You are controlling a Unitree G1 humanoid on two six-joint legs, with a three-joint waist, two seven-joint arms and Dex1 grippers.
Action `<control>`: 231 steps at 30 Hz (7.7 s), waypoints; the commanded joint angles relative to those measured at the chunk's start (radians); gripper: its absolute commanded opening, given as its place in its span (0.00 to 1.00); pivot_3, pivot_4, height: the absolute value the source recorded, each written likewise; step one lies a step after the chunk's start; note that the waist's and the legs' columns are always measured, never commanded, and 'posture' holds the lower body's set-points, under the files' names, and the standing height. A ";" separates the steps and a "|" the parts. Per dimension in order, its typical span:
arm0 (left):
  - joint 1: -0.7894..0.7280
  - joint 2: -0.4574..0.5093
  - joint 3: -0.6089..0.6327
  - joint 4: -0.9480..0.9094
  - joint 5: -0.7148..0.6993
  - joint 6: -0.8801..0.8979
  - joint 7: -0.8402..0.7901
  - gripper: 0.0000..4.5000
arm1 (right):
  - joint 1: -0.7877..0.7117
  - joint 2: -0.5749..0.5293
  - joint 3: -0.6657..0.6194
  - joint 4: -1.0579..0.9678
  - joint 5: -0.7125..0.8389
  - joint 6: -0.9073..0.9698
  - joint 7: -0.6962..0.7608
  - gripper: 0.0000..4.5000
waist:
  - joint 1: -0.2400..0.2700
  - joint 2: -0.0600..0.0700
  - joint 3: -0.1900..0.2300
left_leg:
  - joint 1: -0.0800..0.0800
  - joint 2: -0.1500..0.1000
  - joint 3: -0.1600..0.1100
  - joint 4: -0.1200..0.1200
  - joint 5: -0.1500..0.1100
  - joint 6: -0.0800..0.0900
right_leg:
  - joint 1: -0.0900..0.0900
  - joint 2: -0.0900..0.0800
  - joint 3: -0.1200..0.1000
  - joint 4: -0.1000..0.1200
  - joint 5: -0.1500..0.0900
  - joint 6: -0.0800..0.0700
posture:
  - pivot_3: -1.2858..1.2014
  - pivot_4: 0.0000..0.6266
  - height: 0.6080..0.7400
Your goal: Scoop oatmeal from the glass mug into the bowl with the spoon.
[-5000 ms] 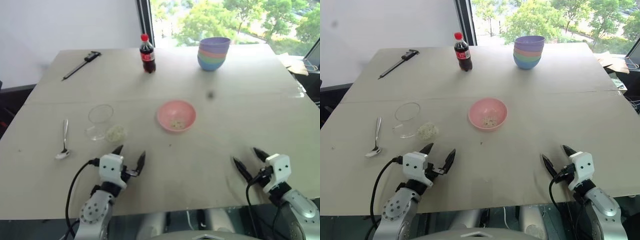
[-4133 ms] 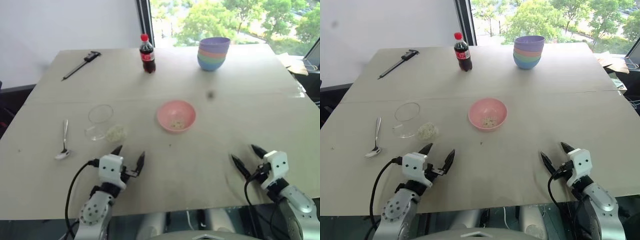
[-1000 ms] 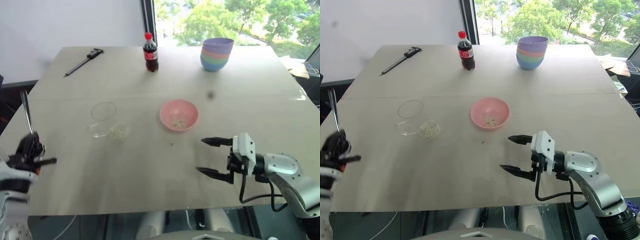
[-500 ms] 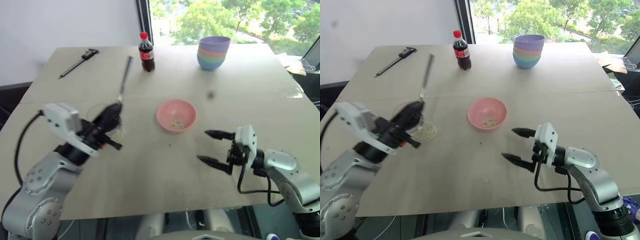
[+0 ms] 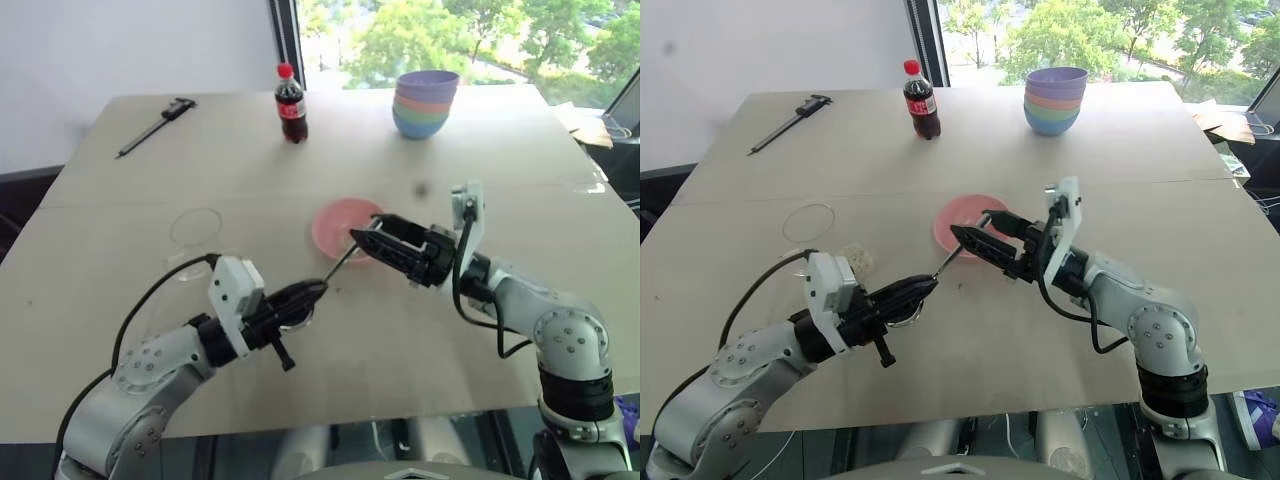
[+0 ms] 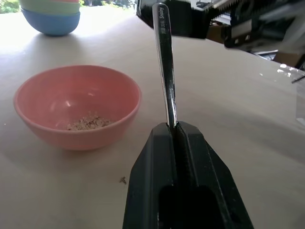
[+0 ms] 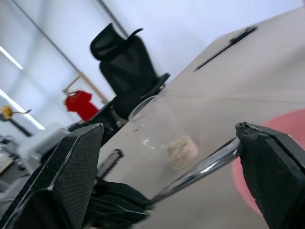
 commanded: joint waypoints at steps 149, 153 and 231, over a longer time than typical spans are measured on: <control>-0.384 -0.142 0.031 0.575 0.659 -0.619 0.215 0.01 | -0.428 0.114 0.230 0.255 -0.453 -0.070 0.100 0.00 | -0.017 0.000 0.001 | -0.034 -0.001 0.003 0.013 0.003 -0.005 | -0.038 -0.004 0.000 0.018 0.002 0.001 | 0.52 0.24 1.00; -0.380 -0.144 0.033 0.572 0.656 -0.618 0.214 0.01 | -0.418 0.136 0.232 0.248 -0.495 -0.080 0.127 0.00 | -0.017 0.000 0.001 | -0.034 -0.002 0.002 0.013 0.003 -0.005 | -0.038 -0.004 0.000 0.018 0.002 0.001 | 0.52 0.24 1.00; -0.260 -0.156 0.046 0.590 0.681 -0.670 0.283 0.01 | -0.633 0.257 -0.469 0.630 0.243 0.220 -0.701 0.00 | -0.041 0.001 0.000 | -0.029 -0.004 0.005 0.014 0.003 -0.003 | -0.037 -0.004 0.004 0.028 0.002 0.001 | 0.52 0.24 1.00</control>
